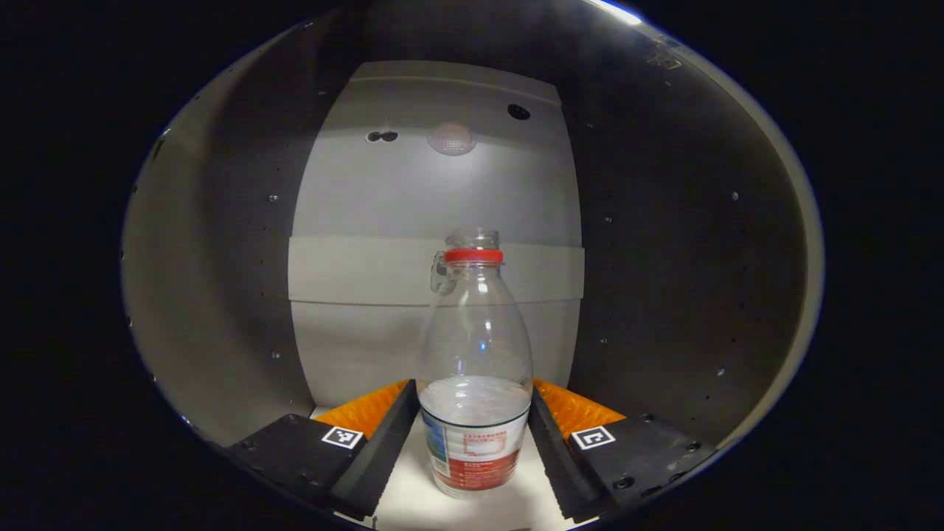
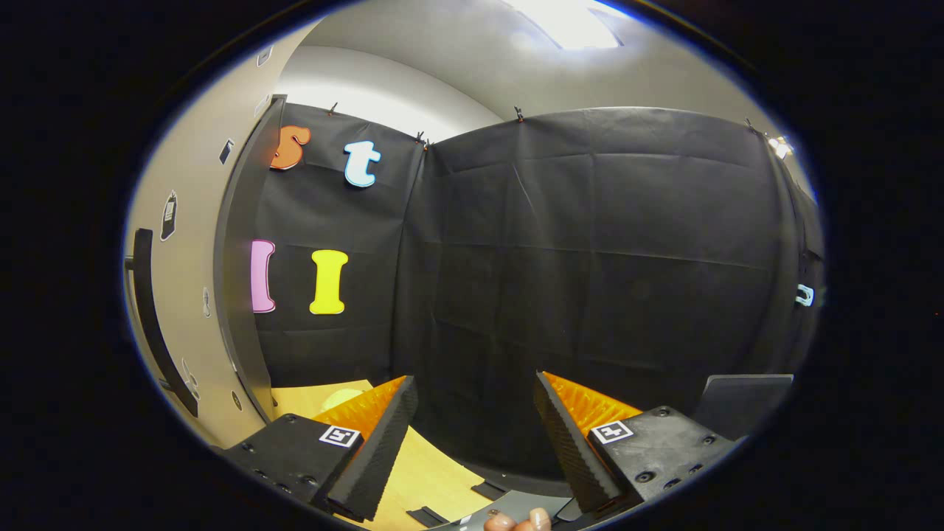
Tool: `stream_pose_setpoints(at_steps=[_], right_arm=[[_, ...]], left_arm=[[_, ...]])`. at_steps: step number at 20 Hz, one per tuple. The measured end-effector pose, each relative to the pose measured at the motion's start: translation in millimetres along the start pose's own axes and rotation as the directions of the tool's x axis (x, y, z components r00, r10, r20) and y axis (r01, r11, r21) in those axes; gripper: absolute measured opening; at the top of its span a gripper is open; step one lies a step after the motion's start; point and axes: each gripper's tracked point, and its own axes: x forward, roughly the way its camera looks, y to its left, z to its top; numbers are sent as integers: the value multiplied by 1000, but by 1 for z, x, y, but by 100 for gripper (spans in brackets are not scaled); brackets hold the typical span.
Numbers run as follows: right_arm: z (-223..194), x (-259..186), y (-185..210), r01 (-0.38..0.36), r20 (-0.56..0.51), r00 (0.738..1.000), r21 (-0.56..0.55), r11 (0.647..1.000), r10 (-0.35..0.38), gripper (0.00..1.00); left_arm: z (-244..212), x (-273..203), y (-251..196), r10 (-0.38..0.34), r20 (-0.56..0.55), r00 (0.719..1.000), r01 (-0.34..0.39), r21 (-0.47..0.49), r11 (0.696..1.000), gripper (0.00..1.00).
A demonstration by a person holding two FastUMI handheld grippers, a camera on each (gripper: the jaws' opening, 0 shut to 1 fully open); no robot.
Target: Open the cabinet door with the right hand, grasp the bottle in the cabinet with the left hand and place it on the coaster, then close the cabinet door with the right hand.
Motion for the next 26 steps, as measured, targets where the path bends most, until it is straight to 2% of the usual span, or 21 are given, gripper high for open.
stream_pose_setpoints(at_steps=[2,4,5,7,8,11,17,18,21,23,26], right_arm=[[0,-1,1,-3,-2,1000,-9,1000,3,98],[1,-3,1,-3,-3,1000,-13,1000,3,94],[1,-6,-1,-2,-1,1000,-12,1000,2,98],[4,-10,-4,0,4,1000,-1,1000,0,94],[5,-13,-4,-2,4,1000,8,1000,2,97],[9,-20,-3,-8,19,1000,22,1000,8,97],[11,-44,20,-80,26,996,21,997,80,98],[13,-51,24,-93,31,995,18,996,92,100],[22,-72,37,-129,53,990,19,991,128,97],[30,-84,47,-149,74,986,26,989,147,100],[36,-100,64,-180,90,980,31,983,176,97]], left_arm=[[3,3,-3,-10,19,1000,10,-21,1000,85],[3,-2,-12,-40,15,999,40,-46,998,77],[6,-7,-13,-43,19,999,44,-43,998,77],[15,-19,-13,-49,34,998,50,-25,998,77],[17,-25,-15,-55,36,998,56,-21,998,77],[31,-56,-15,-71,59,996,72,-12,997,76],[40,-129,-17,-132,71,989,135,-26,991,76],[41,-142,-15,-140,69,988,142,-30,989,76],[43,-181,-2,-147,74,986,150,-40,988,77],[43,-209,7,-159,82,984,163,-53,985,77],[36,-245,20,-168,89,982,175,-70,982,76]])
